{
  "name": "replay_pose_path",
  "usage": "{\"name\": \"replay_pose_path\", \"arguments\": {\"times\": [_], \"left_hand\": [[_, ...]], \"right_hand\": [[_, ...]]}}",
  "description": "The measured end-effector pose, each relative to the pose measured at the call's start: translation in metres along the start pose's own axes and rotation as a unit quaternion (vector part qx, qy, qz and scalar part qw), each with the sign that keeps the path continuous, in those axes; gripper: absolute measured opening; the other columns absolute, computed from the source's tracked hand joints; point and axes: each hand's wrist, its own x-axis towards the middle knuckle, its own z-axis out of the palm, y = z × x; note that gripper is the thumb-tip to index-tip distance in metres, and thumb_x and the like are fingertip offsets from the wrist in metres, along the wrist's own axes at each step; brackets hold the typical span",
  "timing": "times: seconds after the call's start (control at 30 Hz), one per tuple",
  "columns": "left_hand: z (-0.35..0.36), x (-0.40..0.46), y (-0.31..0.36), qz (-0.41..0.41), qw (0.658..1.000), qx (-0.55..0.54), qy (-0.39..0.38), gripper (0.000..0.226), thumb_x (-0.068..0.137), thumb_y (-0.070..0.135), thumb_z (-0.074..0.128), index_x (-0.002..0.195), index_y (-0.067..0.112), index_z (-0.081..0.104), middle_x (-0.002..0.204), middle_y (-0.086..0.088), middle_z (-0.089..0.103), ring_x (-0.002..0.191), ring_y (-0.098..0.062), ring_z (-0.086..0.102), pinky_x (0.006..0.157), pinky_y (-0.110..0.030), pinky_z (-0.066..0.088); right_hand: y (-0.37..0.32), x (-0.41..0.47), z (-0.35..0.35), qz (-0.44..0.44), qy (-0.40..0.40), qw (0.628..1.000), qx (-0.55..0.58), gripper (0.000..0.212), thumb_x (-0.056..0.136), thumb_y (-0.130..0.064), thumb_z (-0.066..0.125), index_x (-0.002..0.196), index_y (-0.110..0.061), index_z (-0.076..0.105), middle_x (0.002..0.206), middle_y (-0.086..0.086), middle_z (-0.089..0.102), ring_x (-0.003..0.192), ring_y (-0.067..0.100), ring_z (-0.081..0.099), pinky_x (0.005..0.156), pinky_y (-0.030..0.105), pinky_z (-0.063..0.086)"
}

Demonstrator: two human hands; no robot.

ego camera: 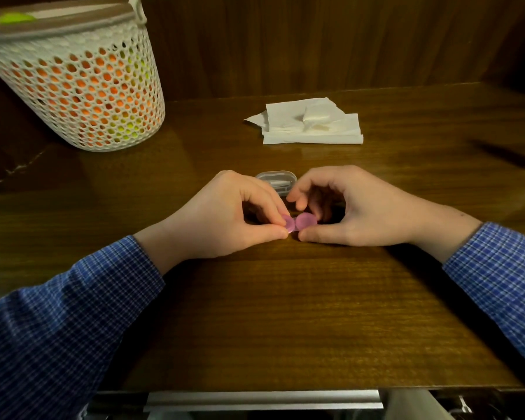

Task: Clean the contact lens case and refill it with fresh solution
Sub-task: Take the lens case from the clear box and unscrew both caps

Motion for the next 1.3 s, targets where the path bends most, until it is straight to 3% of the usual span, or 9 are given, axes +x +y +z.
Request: {"name": "replay_pose_path", "arguments": {"times": [0.1,0.37,0.57,0.77,0.93,1.13,1.3], "left_hand": [[0.0002,-0.0003,0.0003,0.001,1.000,-0.001,0.001,0.010,0.084,0.020,0.083,0.094,0.017,0.083,0.099,0.011,0.077,0.098,-0.006,0.072,0.084,-0.027,0.060],[-0.0003,0.0001,0.0007,-0.001,1.000,-0.001,0.003,0.010,0.084,0.019,0.083,0.093,0.017,0.083,0.099,0.011,0.077,0.097,-0.005,0.072,0.083,-0.026,0.060],[-0.0005,0.0001,0.0012,-0.001,1.000,0.003,-0.001,0.010,0.084,0.020,0.082,0.094,0.018,0.083,0.099,0.012,0.077,0.098,-0.006,0.072,0.084,-0.027,0.060],[-0.0010,0.0000,0.0010,-0.002,1.000,-0.001,-0.001,0.010,0.084,0.017,0.082,0.094,0.016,0.082,0.099,0.010,0.077,0.097,-0.006,0.072,0.083,-0.028,0.061],[-0.0010,0.0000,0.0008,0.000,1.000,0.004,-0.003,0.010,0.085,0.018,0.082,0.094,0.016,0.082,0.099,0.010,0.077,0.096,-0.007,0.072,0.082,-0.029,0.061],[-0.0002,-0.0002,0.0001,0.000,1.000,-0.002,0.000,0.010,0.084,0.018,0.082,0.094,0.016,0.083,0.098,0.010,0.077,0.096,-0.007,0.072,0.082,-0.029,0.061],[-0.0004,-0.0002,0.0004,0.005,1.000,0.004,-0.001,0.010,0.084,0.019,0.082,0.094,0.015,0.082,0.098,0.010,0.077,0.096,-0.007,0.072,0.081,-0.025,0.061]], "right_hand": [[0.0006,0.0010,0.0009,0.010,0.013,1.000,-0.009,0.042,0.075,-0.037,0.087,0.111,-0.026,0.068,0.093,-0.008,0.069,0.083,0.011,0.066,0.069,0.023,0.057],[0.0031,0.0010,-0.0023,0.015,-0.021,0.998,0.049,0.040,0.081,-0.018,0.085,0.115,-0.028,0.066,0.101,-0.008,0.070,0.084,0.013,0.066,0.076,0.029,0.059],[0.0034,0.0013,0.0008,0.031,0.003,0.999,0.034,0.041,0.076,-0.035,0.088,0.110,-0.031,0.067,0.094,-0.008,0.068,0.080,0.008,0.065,0.069,0.022,0.056],[0.0032,0.0016,-0.0049,0.029,-0.034,0.996,0.073,0.040,0.081,-0.015,0.085,0.114,-0.026,0.067,0.101,-0.008,0.070,0.081,0.014,0.067,0.074,0.028,0.060],[0.0022,0.0014,-0.0015,0.041,-0.012,0.998,0.054,0.044,0.075,-0.034,0.089,0.113,-0.031,0.066,0.095,-0.009,0.067,0.079,0.008,0.065,0.070,0.023,0.057],[0.0021,0.0012,-0.0075,0.038,-0.035,0.994,0.098,0.040,0.080,-0.011,0.085,0.114,-0.023,0.068,0.103,-0.002,0.072,0.078,0.013,0.067,0.074,0.028,0.060],[0.0030,0.0016,-0.0020,0.049,-0.021,0.997,0.061,0.045,0.074,-0.028,0.090,0.113,-0.031,0.066,0.100,-0.008,0.067,0.081,0.011,0.066,0.070,0.026,0.058]]}}
